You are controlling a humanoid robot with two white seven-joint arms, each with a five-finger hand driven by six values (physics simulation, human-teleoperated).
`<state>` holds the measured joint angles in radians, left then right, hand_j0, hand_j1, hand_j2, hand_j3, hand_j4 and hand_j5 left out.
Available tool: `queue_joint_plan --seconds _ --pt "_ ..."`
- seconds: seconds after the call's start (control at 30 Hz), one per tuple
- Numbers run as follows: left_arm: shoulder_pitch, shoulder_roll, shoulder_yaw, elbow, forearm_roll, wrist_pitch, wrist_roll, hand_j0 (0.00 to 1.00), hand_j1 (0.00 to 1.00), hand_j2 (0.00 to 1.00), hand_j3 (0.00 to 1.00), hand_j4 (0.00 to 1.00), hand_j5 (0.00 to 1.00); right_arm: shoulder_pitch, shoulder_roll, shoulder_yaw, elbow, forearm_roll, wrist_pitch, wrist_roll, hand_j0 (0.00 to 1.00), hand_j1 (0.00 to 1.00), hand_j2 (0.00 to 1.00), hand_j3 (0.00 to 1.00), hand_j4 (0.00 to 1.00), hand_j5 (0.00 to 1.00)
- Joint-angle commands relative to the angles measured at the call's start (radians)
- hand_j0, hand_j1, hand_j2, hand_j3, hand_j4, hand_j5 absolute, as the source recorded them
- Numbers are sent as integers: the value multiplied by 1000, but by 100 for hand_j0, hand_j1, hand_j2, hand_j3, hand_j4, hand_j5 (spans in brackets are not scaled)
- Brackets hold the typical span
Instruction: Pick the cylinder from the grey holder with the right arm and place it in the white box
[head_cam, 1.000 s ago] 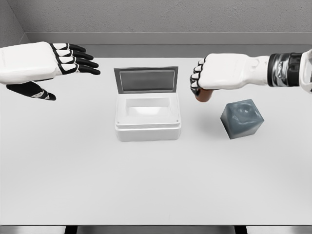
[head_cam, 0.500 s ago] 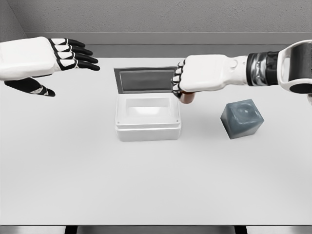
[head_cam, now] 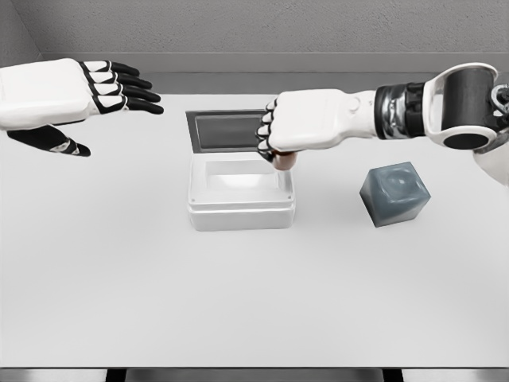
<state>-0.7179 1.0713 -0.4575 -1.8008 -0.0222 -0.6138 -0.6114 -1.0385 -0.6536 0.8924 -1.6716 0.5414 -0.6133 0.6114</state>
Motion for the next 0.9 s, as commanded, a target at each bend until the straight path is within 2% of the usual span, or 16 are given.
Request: queue_joint_plan --seconds 0.0,0.17,0.4,0.43,0.5,0.7,0.77,0.83,0.87 --pt "0 1 0 0 5 3 1 100 100 100 100 100 100 0 23 3 26 11 2 -1 49 49 49 49 49 49" --pt "0 -8 -1 0 5 3 1 100 100 100 100 100 100 -17 48 26 70 17 2 -1 50 50 50 50 50 50" --pt "-2 -7 -1 0 5 3 1 100 100 100 100 100 100 -20 58 31 88 19 2 -1 51 51 51 51 51 51" --pt "-2 -7 -1 0 4 3 1 100 100 100 100 100 100 -20 58 31 88 19 2 -1 58 58 58 58 58 58" --pt "-2 -7 -1 0 4 3 1 100 100 100 100 100 100 -20 74 31 88 34 2 -1 99 99 99 99 99 99" --pt "-2 -1 -1 0 4 3 1 100 100 100 100 100 100 -43 78 19 82 31 2 -1 100 100 100 100 100 100" --pt "-2 1 -1 0 5 3 1 100 100 100 100 100 100 -48 60 17 59 22 2 -1 100 100 100 100 100 100" --pt "-2 1 -1 0 5 3 1 100 100 100 100 100 100 -35 -43 -20 -53 -14 2 -1 100 100 100 100 100 100" --pt "-2 1 -1 0 7 3 1 100 100 100 100 100 100 -22 -109 -30 -96 -67 2 -1 100 100 100 100 100 100"
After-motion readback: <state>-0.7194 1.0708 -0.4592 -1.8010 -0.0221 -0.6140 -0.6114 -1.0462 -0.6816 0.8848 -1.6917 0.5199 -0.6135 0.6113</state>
